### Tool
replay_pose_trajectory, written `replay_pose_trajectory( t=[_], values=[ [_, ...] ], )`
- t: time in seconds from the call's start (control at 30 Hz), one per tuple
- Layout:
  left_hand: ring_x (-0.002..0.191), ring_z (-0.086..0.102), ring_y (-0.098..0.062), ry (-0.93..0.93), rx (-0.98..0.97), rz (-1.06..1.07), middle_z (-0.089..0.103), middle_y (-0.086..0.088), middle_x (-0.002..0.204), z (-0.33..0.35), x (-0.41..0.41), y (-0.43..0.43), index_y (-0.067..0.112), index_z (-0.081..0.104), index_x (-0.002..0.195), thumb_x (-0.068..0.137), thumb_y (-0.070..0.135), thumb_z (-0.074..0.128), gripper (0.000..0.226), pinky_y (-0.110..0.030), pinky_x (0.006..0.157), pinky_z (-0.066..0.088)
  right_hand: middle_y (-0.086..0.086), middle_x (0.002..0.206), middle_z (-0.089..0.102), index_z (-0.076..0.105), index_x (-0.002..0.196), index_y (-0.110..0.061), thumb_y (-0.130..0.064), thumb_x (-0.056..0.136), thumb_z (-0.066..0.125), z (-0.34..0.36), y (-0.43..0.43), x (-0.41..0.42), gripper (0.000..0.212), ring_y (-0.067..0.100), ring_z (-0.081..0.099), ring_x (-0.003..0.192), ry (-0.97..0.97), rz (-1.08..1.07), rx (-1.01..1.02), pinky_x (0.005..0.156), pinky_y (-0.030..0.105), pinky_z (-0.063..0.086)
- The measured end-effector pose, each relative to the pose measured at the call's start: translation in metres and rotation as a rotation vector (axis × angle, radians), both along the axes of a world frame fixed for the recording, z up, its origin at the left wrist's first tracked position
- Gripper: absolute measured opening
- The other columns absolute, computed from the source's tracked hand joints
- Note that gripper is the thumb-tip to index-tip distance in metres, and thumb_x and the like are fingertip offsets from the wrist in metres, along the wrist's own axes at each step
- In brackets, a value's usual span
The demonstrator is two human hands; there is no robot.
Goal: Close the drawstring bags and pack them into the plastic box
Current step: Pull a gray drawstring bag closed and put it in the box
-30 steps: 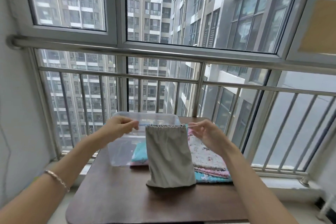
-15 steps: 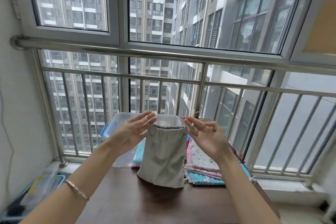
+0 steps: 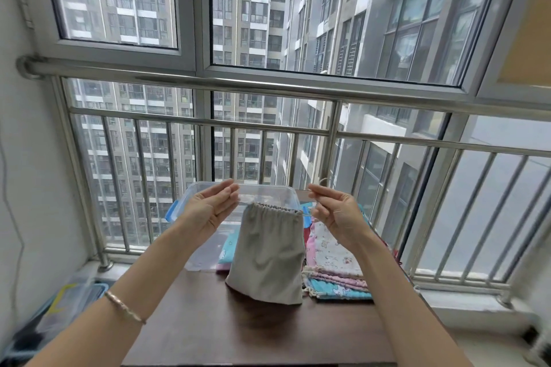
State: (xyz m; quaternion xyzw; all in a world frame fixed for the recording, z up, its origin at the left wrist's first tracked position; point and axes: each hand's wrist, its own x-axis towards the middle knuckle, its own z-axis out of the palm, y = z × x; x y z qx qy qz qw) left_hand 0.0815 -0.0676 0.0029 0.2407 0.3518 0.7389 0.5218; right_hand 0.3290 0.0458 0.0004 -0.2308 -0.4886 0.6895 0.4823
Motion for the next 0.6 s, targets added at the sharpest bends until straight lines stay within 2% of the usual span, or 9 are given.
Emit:
replay_pose_trajectory(
  t=[0.1, 0.23, 0.3, 0.37, 0.47, 0.53, 0.6],
  values=[
    [0.07, 0.073, -0.016, -0.014, -0.02, 0.095, 0.075, -0.012, 0.09, 0.001, -0.02, -0.004, 0.001, 0.064, 0.109, 0.089, -0.008, 0.052, 0.024, -0.026, 0.066, 0.06, 0.013, 0.08, 0.066, 0.071, 0.098, 0.004, 0.015, 0.091, 0.047, -0.003, 0.008, 0.016, 0.028, 0.013, 0.045, 0.045, -0.169, -0.039, 0.059, 0.051, 0.019, 0.052],
    [0.075, 0.073, -0.017, 0.167, -0.028, 0.134, 0.073, -0.013, 0.098, 0.004, -0.007, -0.009, 0.002, 0.065, 0.111, 0.088, -0.006, 0.056, 0.026, -0.025, 0.069, 0.06, 0.014, 0.084, 0.067, 0.072, 0.101, 0.001, 0.016, 0.091, 0.045, 0.001, 0.008, 0.02, 0.032, 0.009, 0.043, 0.044, -0.399, -0.072, 0.193, 0.047, 0.018, 0.044],
    [0.078, 0.073, -0.018, 0.268, 0.028, 0.073, 0.073, -0.013, 0.101, 0.017, 0.007, -0.011, 0.002, 0.065, 0.114, 0.085, -0.002, 0.06, 0.03, -0.025, 0.071, 0.06, 0.01, 0.082, 0.069, 0.072, 0.103, -0.004, 0.012, 0.092, 0.045, 0.013, 0.002, 0.011, 0.033, 0.007, 0.037, 0.043, -0.503, -0.08, 0.289, 0.044, 0.017, 0.038],
    [0.084, 0.073, -0.021, 0.363, 0.09, -0.041, 0.074, -0.012, 0.101, 0.038, 0.02, -0.01, 0.003, 0.065, 0.113, 0.08, 0.001, 0.063, 0.033, -0.026, 0.075, 0.059, 0.007, 0.082, 0.068, 0.071, 0.108, -0.006, 0.01, 0.092, 0.044, 0.027, -0.003, -0.005, 0.034, 0.003, 0.04, 0.045, -0.633, -0.055, 0.418, 0.045, 0.014, 0.036],
    [0.093, 0.072, -0.023, 0.53, 0.159, -0.143, 0.073, -0.012, 0.103, 0.067, 0.043, 0.002, 0.005, 0.066, 0.111, 0.084, 0.0, 0.062, 0.028, -0.026, 0.079, 0.058, -0.005, 0.071, 0.062, 0.069, 0.112, -0.002, 0.006, 0.092, 0.042, 0.046, -0.019, -0.035, 0.035, -0.005, 0.049, 0.05, -0.786, 0.077, 0.542, 0.053, 0.012, 0.037],
    [0.093, 0.071, -0.023, 0.628, 0.137, -0.156, 0.073, -0.011, 0.102, 0.075, 0.054, 0.019, 0.006, 0.067, 0.11, 0.086, 0.0, 0.062, 0.025, -0.026, 0.079, 0.058, -0.012, 0.059, 0.055, 0.069, 0.11, 0.002, -0.002, 0.093, 0.047, 0.052, -0.032, -0.048, 0.028, 0.0, 0.04, 0.047, -0.783, 0.254, 0.503, 0.047, 0.012, 0.03],
    [0.09, 0.071, -0.024, 0.787, 0.033, -0.173, 0.073, -0.011, 0.103, 0.072, 0.059, 0.035, 0.009, 0.068, 0.112, 0.089, 0.01, 0.063, 0.024, -0.028, 0.074, 0.059, -0.014, 0.051, 0.047, 0.069, 0.102, 0.006, -0.008, 0.093, 0.054, 0.052, -0.039, -0.053, 0.023, 0.004, 0.031, 0.048, -0.738, 0.354, 0.479, 0.046, 0.015, 0.023]
  ],
)
